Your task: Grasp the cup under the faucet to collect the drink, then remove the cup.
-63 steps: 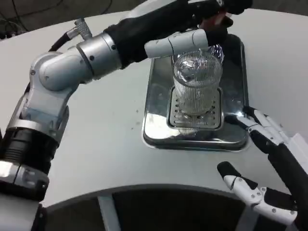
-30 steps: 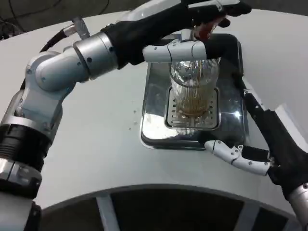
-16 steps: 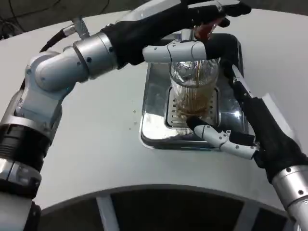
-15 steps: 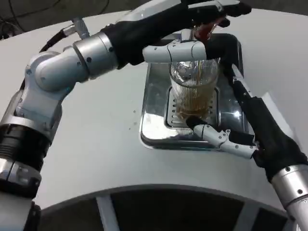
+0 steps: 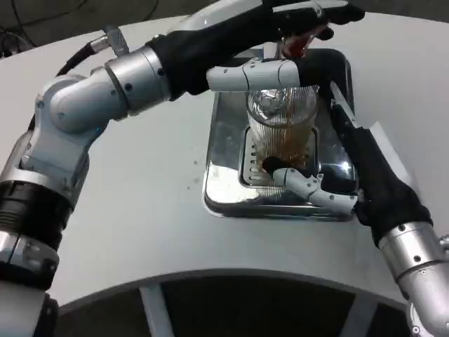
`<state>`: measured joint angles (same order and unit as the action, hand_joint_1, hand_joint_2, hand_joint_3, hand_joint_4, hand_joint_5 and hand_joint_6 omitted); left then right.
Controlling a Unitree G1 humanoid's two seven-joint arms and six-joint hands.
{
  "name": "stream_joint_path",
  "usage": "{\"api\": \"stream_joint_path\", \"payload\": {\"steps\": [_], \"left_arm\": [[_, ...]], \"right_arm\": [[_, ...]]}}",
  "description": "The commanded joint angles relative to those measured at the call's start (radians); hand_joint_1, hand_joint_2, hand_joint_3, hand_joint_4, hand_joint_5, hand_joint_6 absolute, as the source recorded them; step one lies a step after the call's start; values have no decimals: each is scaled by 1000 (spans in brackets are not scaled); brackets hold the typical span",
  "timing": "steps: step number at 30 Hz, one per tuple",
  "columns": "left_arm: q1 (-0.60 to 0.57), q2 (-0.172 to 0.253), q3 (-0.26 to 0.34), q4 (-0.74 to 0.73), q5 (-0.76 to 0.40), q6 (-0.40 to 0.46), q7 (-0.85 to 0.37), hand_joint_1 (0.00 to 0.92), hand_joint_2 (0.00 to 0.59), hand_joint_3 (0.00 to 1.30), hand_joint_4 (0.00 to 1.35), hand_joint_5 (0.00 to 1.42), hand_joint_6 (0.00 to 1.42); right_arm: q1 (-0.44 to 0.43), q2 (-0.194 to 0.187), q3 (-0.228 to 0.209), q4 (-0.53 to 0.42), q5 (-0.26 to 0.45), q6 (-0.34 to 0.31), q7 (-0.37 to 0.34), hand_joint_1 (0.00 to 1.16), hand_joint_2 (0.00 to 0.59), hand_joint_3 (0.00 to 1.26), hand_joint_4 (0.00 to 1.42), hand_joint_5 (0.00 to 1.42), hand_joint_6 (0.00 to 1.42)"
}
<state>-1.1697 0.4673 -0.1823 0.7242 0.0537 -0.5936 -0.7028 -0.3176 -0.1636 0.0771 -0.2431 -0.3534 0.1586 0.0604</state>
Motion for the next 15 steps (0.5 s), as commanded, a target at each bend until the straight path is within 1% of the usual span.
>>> {"api": "stream_joint_path", "payload": {"steps": [1,6,10,15], "left_arm": [[47,24,-31,28,58,24,-36,0,82,150,71,144,58],[51,24,-22,25,47,28,-37,0,72,150,71,144,58],[52,24,-21,25,45,28,-39,0,67,150,71,144,59],[47,25,-19,24,43,29,-40,0,64,150,71,144,60]], "right_arm": [[-27,10,10,39,4,-33,-30,740,217,0,0,0,0],[-47,13,16,67,4,-49,-53,741,217,0,0,0,0],[-60,26,24,87,-4,-63,-86,740,216,0,0,0,0],[-79,33,27,110,-10,-64,-116,740,216,0,0,0,0]]}}
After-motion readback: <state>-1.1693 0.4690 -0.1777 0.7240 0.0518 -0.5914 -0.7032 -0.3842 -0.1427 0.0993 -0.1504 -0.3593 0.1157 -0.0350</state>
